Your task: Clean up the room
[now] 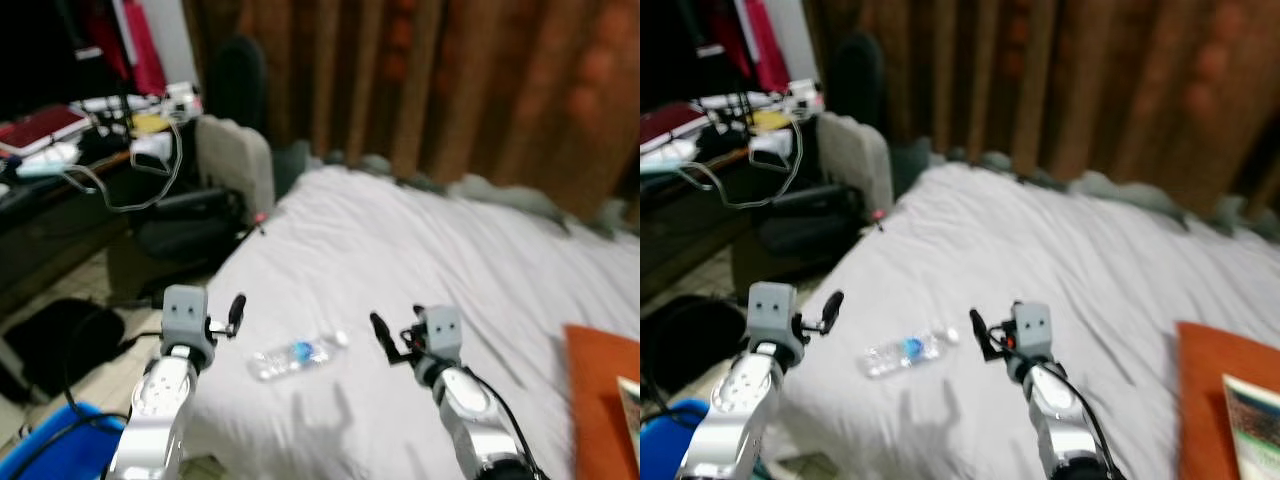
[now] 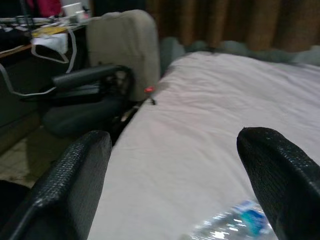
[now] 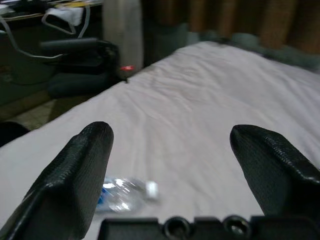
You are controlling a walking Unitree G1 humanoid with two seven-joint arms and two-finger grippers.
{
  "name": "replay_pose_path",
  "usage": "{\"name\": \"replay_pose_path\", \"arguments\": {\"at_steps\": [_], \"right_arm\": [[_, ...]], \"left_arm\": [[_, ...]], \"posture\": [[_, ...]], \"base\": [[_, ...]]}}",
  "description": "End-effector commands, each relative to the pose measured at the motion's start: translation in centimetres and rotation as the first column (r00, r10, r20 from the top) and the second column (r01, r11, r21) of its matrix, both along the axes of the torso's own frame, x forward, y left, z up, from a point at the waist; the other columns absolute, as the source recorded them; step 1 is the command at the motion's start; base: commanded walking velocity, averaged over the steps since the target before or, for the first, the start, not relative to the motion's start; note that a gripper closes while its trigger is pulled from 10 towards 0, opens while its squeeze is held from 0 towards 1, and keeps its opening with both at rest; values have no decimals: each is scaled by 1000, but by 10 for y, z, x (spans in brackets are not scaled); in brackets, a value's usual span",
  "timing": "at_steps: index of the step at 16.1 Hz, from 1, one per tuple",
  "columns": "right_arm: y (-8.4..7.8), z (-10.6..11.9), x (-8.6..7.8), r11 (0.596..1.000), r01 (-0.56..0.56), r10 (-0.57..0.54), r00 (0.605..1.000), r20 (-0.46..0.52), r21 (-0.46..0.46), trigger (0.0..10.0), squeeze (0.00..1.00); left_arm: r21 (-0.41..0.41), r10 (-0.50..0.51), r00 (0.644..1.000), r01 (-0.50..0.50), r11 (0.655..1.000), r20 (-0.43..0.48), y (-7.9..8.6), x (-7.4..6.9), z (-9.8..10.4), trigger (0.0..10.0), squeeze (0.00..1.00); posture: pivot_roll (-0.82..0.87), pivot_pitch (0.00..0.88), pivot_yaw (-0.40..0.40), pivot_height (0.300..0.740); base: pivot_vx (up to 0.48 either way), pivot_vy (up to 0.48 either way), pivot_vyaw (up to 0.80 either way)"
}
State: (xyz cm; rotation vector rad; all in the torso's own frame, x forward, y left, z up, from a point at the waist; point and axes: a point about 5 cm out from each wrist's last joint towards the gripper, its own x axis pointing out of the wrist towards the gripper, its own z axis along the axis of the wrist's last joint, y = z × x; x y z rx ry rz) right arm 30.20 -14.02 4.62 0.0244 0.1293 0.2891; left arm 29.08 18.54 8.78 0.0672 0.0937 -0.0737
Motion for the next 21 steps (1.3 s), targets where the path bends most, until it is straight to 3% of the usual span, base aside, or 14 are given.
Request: {"name": "replay_pose_path", "arguments": {"at_steps": [1,5,6,7,8,9,10,11,12,14,15,16,17,21], "right_arm": [[9,0,1,999,-31,31,1000,-5,-10,10000,0],[8,-3,-7,999,-46,46,999,-12,3,10000,0],[8,-6,-14,998,-64,64,998,-16,-7,10000,0],[6,-7,-22,997,-72,72,997,-14,-27,10000,0],[0,-11,-32,998,-51,50,998,-24,-37,10000,0],[-4,-12,-42,999,-32,31,999,-27,-42,10000,0],[-9,-14,-61,999,-4,3,999,-36,-50,10000,0],[-11,-17,-68,998,15,-17,999,-47,-54,10000,0],[-13,-12,-91,997,49,-52,997,-51,-51,10000,0],[-7,-10,-112,997,68,-71,996,-56,-40,10000,0],[5,-1,-123,999,30,-31,999,-34,-27,10000,0],[17,-3,-120,998,-9,8,1000,-23,-62,10000,0],[24,0,-119,996,-27,26,1000,-12,-82,10000,0],[20,29,-132,997,37,-36,999,7,-71,10000,0]], "left_arm": [[17,35,999,-34,999,-23,11,-2,-3,10000,0],[60,64,995,-59,996,-79,23,-9,-14,10000,0],[52,-12,985,21,998,-169,28,-3,-23,10000,0],[69,-108,963,128,989,-247,33,4,-27,10000,0],[78,-249,897,296,952,-366,33,12,-34,10000,0],[100,-297,853,372,923,-430,36,15,-36,10000,0],[101,-351,806,447,889,-477,37,21,-35,10000,0],[116,-375,777,491,863,-505,35,26,-34,10000,0],[181,-387,763,540,822,-517,34,37,-25,10000,0],[257,-380,789,542,800,-483,23,53,-12,10000,0],[289,-329,854,460,840,-402,18,65,-1,10000,0],[371,-304,877,441,818,-371,7,68,-3,10000,0],[439,-312,881,453,776,-356,0,68,-4,10000,0],[458,-313,887,447,769,-341,-10,63,-15,10000,0]], "posture": [[71,0,-5,740],[41,0,2,740],[19,0,8,740],[-12,14,15,740],[-37,46,25,740],[-60,75,35,740],[-122,174,69,740],[-122,174,69,740],[-167,289,102,740],[-185,352,114,740],[-180,469,138,740],[-177,526,135,740],[-176,558,133,740],[-235,633,99,740]], "base": [[454,0,0],[454,0,0],[416,0,0],[0,0,0],[0,0,0],[0,0,0],[0,0,0],[0,0,0],[0,0,0],[0,0,0],[0,0,0],[0,0,0],[0,0,0],[0,0,0]]}}
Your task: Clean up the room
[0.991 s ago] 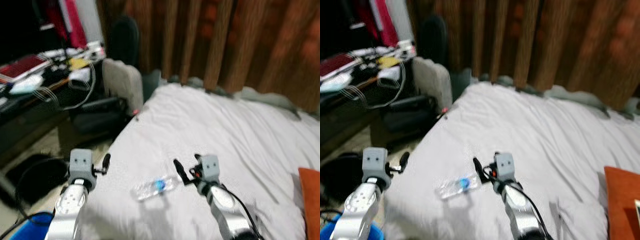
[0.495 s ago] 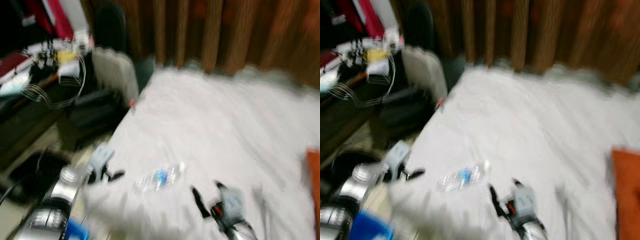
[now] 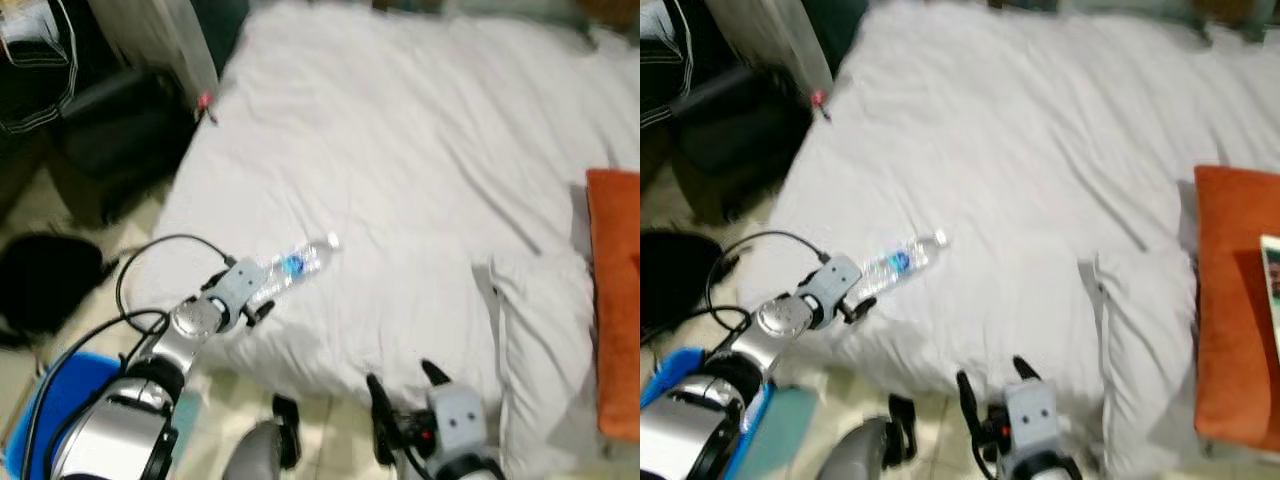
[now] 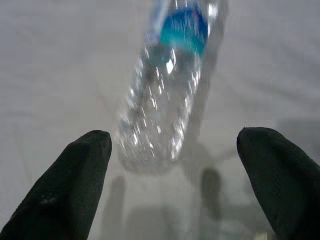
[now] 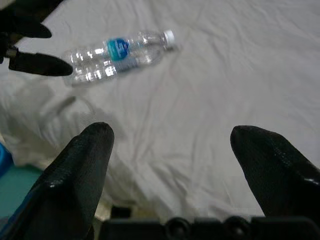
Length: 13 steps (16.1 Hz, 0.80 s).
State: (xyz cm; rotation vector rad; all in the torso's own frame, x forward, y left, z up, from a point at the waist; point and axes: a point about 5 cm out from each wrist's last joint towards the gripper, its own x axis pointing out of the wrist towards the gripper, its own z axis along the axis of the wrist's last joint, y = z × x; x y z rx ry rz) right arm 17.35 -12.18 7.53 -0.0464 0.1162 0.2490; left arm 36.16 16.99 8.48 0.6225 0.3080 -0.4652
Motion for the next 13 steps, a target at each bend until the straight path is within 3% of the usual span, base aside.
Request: {"name": "replay_pose_path", "arguments": {"at_steps": [1,3,5,8,9,10,11,12,13], "right_arm": [[2,3,-12,1000,0,0,1000,-23,-7,10000,0],[1,2,-32,1000,-11,10,998,-64,-26,10000,0],[1,4,-40,1000,-11,8,997,-82,-27,10000,0],[11,5,-41,999,-17,21,992,-121,37,10000,0],[2,9,-36,999,34,-31,995,-93,30,10000,0],[-8,12,-34,997,69,-68,995,-74,23,10000,0],[-11,14,-33,997,79,-77,995,-70,21,10000,0],[-13,17,-31,997,75,-74,996,-57,15,10000,0],[-13,17,-31,997,75,-74,996,-57,15,10000,0]], "left_arm": [[86,-3,1000,3,996,-3,4,-8,-14,10000,0],[273,-26,993,-6,962,112,7,-7,-13,10000,0],[272,-21,989,-20,962,149,8,-5,-8,10000,0],[80,43,982,-58,995,183,5,-2,1,10000,0],[-86,26,982,-10,996,188,-3,-8,0,10000,0],[-185,-8,982,44,982,190,-5,-19,-5,10000,0],[-212,-17,981,58,976,191,-5,-23,-6,10000,0],[-264,3,981,49,963,192,0,-32,-6,10000,0],[-264,3,981,49,963,192,0,-32,-6,10000,0]], "posture": [[-247,636,85,740],[-260,664,66,740],[-259,669,63,740],[-231,655,71,740],[-186,590,86,740],[-163,550,91,740],[-163,550,91,740],[-130,493,100,740],[-130,493,100,740]], "base": [[0,0,0],[0,0,0],[0,0,0],[0,0,0],[0,0,0],[0,0,0],[0,0,0],[0,0,0],[0,0,0]]}}
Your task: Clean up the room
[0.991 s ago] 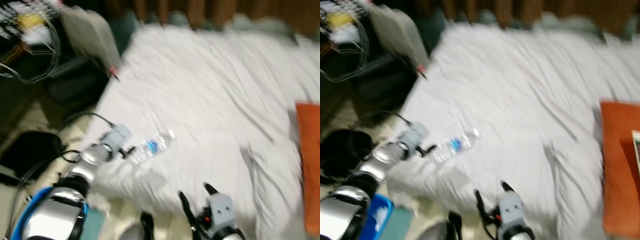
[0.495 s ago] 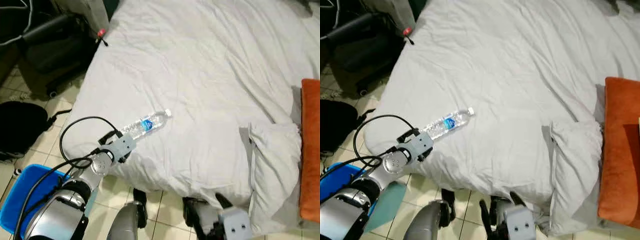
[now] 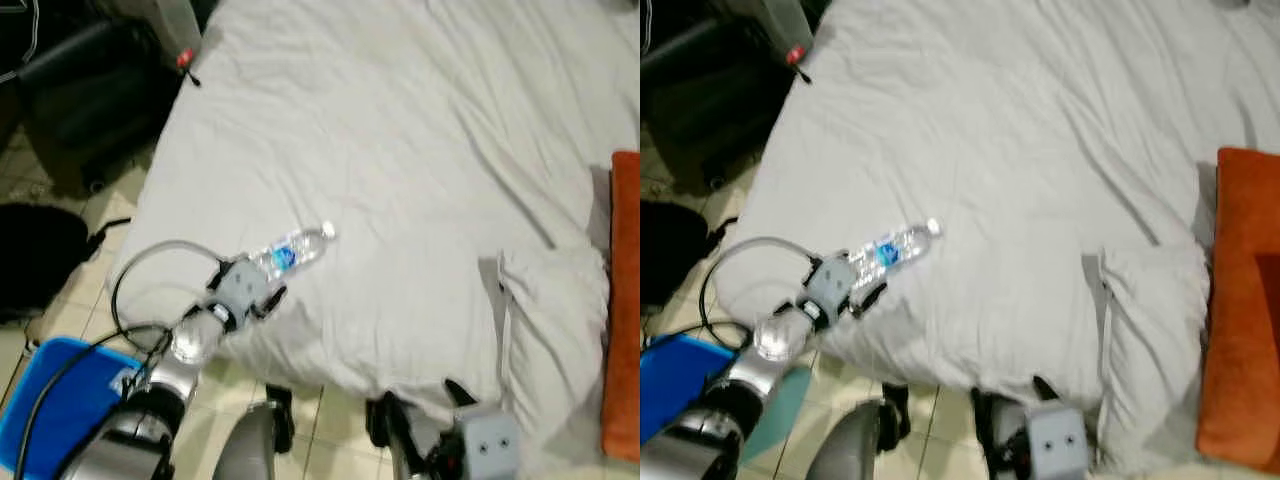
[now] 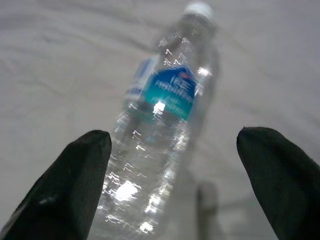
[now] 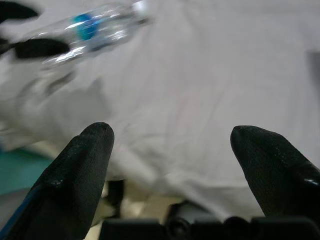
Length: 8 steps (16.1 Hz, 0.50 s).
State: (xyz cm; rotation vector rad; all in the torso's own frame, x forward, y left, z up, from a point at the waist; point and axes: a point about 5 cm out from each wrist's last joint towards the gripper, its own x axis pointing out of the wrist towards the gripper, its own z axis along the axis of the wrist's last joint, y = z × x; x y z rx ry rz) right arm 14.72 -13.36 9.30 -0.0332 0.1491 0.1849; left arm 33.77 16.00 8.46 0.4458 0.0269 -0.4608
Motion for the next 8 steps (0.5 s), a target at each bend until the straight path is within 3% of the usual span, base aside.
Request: {"name": "replay_pose_path", "arguments": {"at_steps": [1,2,4,5,6,8], "right_arm": [[-3,-2,-1,1000,8,-7,1000,-17,8,10000,0],[-4,-1,12,1000,-7,7,1000,0,13,10000,0],[-4,-2,17,1000,-12,12,1000,4,16,10000,0],[-6,-6,37,1000,-11,11,1000,19,28,10000,0],[-6,-6,37,1000,-11,11,1000,19,28,10000,0],[-8,-5,56,1000,-3,2,999,45,31,10000,0]], "left_arm": [[-79,26,999,-29,996,-43,13,-17,-7,10000,0],[-154,63,997,-69,986,-44,17,-40,-5,10000,0],[-170,75,996,-82,982,-47,18,-46,-5,10000,0],[-207,107,993,-114,972,-44,15,-60,-3,10000,0],[-207,107,993,-114,972,-44,15,-60,-3,10000,0],[-262,134,990,-138,955,-32,10,-68,3,10000,0]], "posture": [[-103,450,102,740],[-57,384,106,740],[-57,384,106,740],[2,269,99,740],[2,269,99,740],[32,215,92,740]], "base": [[0,0,0],[0,0,0],[0,0,0],[0,0,0],[0,0,0],[0,0,0]]}}
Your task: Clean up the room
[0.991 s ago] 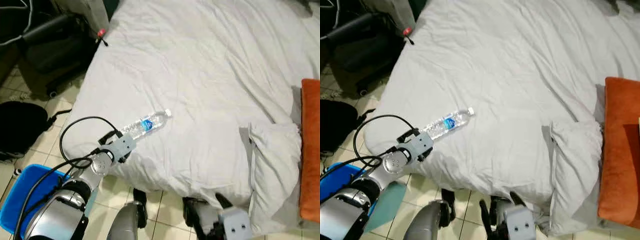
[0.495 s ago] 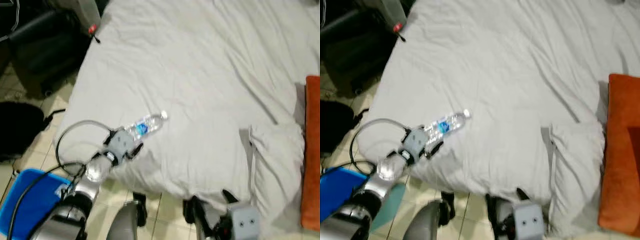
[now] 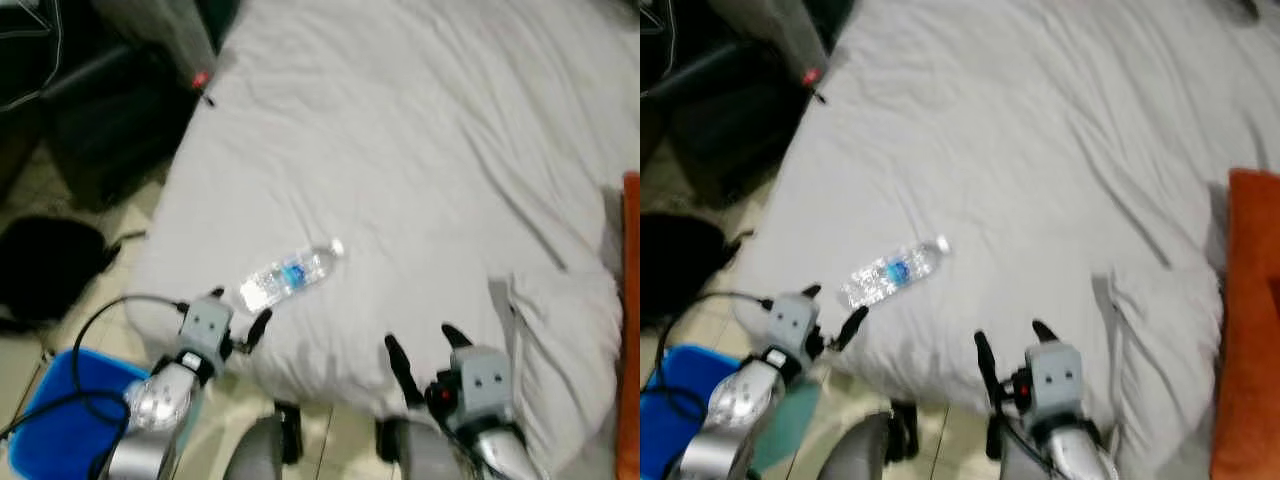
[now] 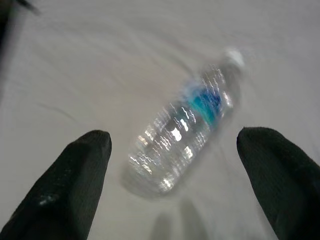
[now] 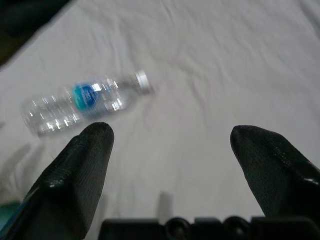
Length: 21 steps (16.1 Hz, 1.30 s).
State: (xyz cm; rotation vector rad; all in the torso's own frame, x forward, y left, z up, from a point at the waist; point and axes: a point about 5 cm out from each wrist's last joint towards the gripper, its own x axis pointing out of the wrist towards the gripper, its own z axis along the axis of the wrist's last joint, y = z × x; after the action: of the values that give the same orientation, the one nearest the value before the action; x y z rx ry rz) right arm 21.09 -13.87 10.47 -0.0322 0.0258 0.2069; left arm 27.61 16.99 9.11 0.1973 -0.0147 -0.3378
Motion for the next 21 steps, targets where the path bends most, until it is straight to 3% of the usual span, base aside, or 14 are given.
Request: {"name": "replay_pose_path", "arguments": {"at_steps": [1,3,5,10,11,16,19,21], "right_arm": [[-5,-15,-3,1000,23,-22,997,-68,18,10000,0],[-8,-14,12,999,28,-27,998,-51,19,10000,0],[-11,-14,23,999,28,-28,999,-41,16,10000,0],[-10,-15,36,1000,11,-11,999,-30,-1,10000,0],[-8,-17,48,1000,10,-10,999,-31,11,10000,0],[-4,-15,65,1000,-7,7,1000,-17,18,10000,0],[-4,-17,72,1000,-6,6,1000,-20,16,10000,0],[-4,-21,77,1000,-15,15,999,-31,7,10000,0]], "left_arm": [[-32,20,1000,-21,999,-18,-1,-9,-1,10000,0],[-56,51,999,-50,997,7,-7,-16,4,10000,0],[-92,75,997,-75,993,-8,-13,-25,10,10000,0],[-140,63,997,-68,988,-39,-26,-31,8,10000,0],[-181,64,996,-75,981,-68,-31,-27,6,10000,0],[-182,103,989,-120,976,-104,-30,-8,-1,10000,0],[-148,150,980,-169,975,-133,-25,1,-8,10000,0],[-72,191,971,-203,977,-143,-20,6,-10,10000,0]], "posture": [[32,215,92,740],[76,116,65,740],[95,71,46,740],[108,5,31,740],[110,0,27,740],[95,0,28,740],[86,0,30,740],[77,0,39,740]], "base": [[0,0,0],[0,0,0],[0,0,0],[0,100,0],[0,480,-800],[0,480,-800],[0,160,-800],[0,0,-800]]}}
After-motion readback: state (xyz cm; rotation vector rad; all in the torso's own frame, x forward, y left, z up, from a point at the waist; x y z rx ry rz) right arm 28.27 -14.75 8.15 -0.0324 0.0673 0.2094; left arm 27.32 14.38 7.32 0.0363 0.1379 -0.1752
